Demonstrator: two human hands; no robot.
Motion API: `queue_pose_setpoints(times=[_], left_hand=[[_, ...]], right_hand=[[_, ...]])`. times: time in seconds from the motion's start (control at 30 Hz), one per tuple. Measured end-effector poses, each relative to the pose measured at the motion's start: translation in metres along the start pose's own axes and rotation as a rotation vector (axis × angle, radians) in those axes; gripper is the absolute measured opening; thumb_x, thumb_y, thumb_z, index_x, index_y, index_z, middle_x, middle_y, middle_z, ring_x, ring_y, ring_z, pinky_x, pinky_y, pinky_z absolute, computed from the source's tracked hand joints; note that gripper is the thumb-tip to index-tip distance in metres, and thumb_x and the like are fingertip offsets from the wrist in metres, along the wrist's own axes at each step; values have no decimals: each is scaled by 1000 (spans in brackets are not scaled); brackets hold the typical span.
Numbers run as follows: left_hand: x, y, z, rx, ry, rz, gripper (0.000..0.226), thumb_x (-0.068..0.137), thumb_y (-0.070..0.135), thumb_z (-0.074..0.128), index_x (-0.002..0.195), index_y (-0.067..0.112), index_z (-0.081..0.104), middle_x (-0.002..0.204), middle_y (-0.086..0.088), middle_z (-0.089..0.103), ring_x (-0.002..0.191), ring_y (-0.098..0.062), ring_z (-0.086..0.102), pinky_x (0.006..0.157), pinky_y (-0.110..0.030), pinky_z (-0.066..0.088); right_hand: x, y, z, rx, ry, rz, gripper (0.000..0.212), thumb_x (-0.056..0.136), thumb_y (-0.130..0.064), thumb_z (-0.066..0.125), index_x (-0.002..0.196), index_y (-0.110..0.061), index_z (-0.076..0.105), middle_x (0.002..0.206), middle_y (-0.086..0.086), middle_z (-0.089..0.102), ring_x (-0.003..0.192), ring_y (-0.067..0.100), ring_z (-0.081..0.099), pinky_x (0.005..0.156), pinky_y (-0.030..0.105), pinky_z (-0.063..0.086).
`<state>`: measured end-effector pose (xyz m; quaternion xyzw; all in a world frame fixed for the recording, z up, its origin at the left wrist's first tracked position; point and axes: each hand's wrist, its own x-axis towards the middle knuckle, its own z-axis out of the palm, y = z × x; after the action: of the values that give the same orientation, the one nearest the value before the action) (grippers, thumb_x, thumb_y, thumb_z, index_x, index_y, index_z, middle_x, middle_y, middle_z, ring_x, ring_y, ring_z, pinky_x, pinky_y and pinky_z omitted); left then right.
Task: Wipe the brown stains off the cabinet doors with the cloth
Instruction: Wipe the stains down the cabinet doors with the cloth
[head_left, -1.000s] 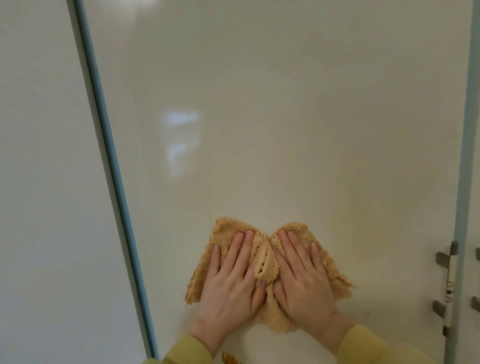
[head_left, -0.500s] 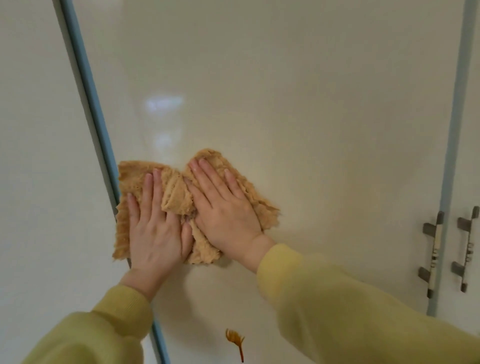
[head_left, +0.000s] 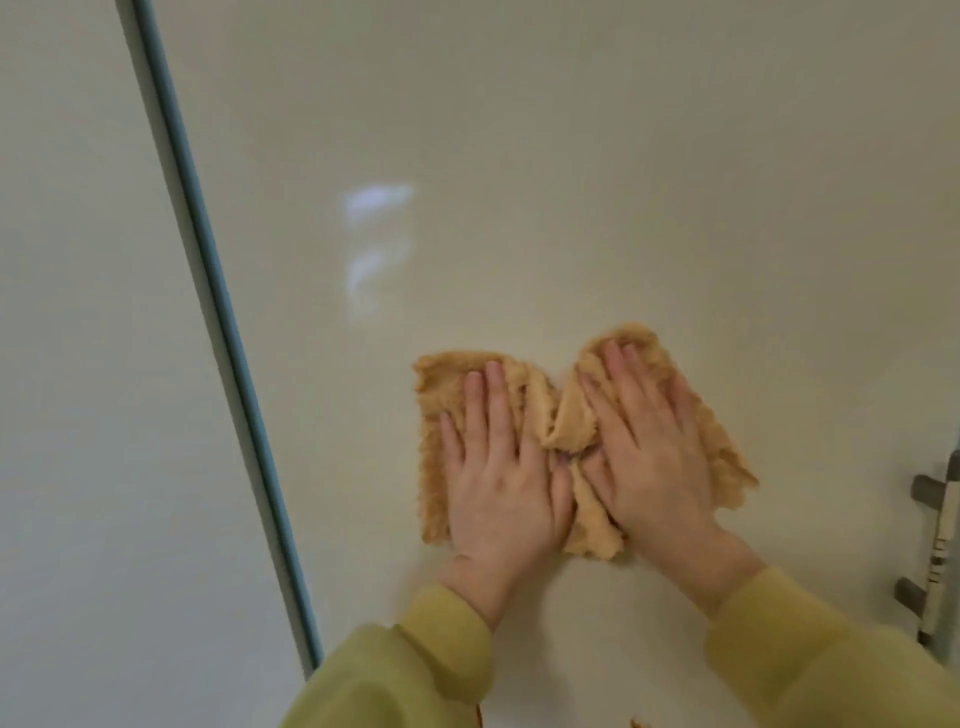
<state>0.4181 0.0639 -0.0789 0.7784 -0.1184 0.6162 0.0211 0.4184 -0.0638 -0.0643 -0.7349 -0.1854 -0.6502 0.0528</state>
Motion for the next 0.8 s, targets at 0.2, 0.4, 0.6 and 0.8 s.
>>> queue_pose_setpoints(times=[0.2,0.4,0.6,0.8], left_hand=[[33,91,15,-75,-36,39,55,85,39,33,133,13,29,149,-11,-21,141,-23,-14,114,-43,-5],[31,104,18,-38,-15,48,48,94,35,16,134,13,31,148,-9,-4,142,-23,-4,114,-41,-2],[-48,99,30,11,-65,184,51,93,36,18,137,16,32,153,-7,6,143,-20,0,116,-42,1],[-87,79,31,59,-131,242,51,93,39,16,138,18,30,146,-4,22,140,-19,8,114,-44,0]], right_hand=[[-14,77,-26,20,72,247,50,88,-26,37,133,-5,31,144,18,28,135,27,12,113,36,3],[-22,87,-28,66,107,262,47,87,-19,37,132,-3,34,139,24,34,132,33,21,113,35,5],[-99,74,-21,41,-24,77,45,98,-29,16,126,-2,39,149,14,18,143,12,4,115,36,5],[-143,52,-4,22,-37,30,46,98,-29,13,125,-2,40,156,-4,-2,143,13,5,115,38,5]])
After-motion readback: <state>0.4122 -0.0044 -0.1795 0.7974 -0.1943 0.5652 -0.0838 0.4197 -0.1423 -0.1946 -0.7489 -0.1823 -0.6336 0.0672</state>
